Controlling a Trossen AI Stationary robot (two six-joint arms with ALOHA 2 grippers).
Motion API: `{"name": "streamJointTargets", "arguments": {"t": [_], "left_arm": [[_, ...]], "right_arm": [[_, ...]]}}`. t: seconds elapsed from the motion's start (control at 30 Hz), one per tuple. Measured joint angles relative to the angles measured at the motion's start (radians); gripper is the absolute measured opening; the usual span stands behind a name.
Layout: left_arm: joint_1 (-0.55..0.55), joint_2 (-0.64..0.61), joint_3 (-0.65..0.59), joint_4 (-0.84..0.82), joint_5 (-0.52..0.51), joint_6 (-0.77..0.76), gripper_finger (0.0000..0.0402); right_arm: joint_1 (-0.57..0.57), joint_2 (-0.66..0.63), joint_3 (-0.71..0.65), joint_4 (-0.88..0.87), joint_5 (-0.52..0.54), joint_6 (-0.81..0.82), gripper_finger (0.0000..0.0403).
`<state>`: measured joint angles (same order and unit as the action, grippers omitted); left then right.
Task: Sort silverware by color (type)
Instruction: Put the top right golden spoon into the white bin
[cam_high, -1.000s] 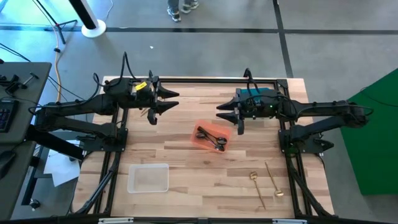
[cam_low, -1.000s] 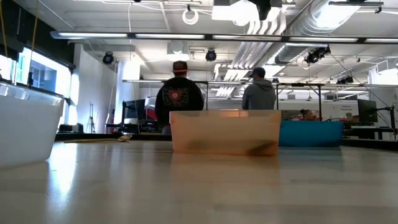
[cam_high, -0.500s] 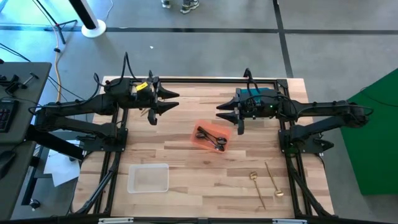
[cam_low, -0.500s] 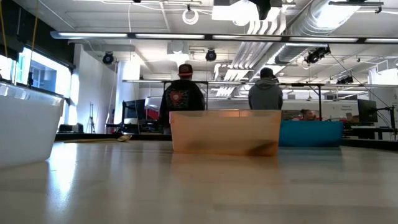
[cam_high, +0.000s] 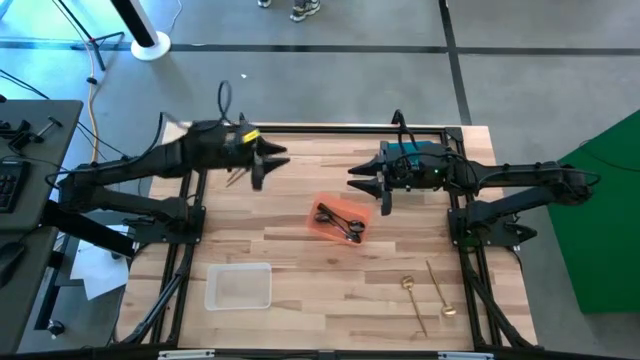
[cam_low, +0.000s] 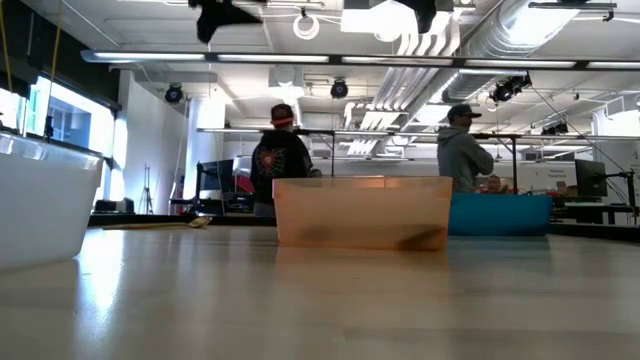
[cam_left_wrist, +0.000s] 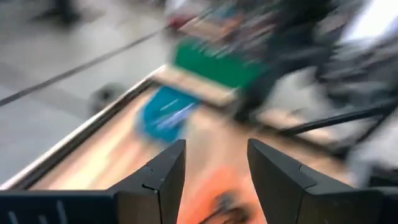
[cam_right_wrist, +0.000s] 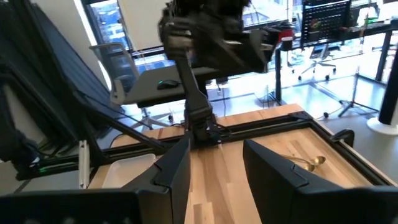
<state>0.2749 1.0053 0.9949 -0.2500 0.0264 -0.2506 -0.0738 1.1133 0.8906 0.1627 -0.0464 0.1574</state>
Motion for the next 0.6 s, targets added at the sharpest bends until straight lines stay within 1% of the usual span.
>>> {"name": "streamJointTargets", "arguments": {"t": [0.07, 0.13, 0.2, 0.33, 0.43, 0.6], "left_arm": [[0.067, 0.047, 0.057, -0.155, -0.070, 0.005, 0.0161], [0.156, 0.105, 0.103, -0.293, -0.101, -0.013, 0.0161], [0.251, 0.161, 0.130, -0.403, -0.098, -0.009, 0.0161], [0.420, 0.281, 0.134, -0.570, -0.024, 0.029, 0.0161], [0.507, 0.382, 0.134, -0.644, 0.010, 0.049, 0.0161], [0.579, 0.533, 0.134, -0.646, 0.014, 0.104, 0.0161]], "right_arm": [[0.000, 0.000, 0.000, 0.000, 0.014, 0.015, 0.0133], [-0.002, 0.000, 0.000, -0.003, 0.019, 0.043, 0.0133], [-0.005, 0.000, 0.000, -0.009, 0.019, 0.073, 0.0133], [-0.005, 0.000, 0.000, -0.016, 0.030, 0.106, 0.0133], [-0.005, 0.000, 0.000, -0.016, 0.055, 0.107, 0.0133], [-0.005, 0.000, 0.000, -0.016, 0.071, 0.106, 0.0133]]}}
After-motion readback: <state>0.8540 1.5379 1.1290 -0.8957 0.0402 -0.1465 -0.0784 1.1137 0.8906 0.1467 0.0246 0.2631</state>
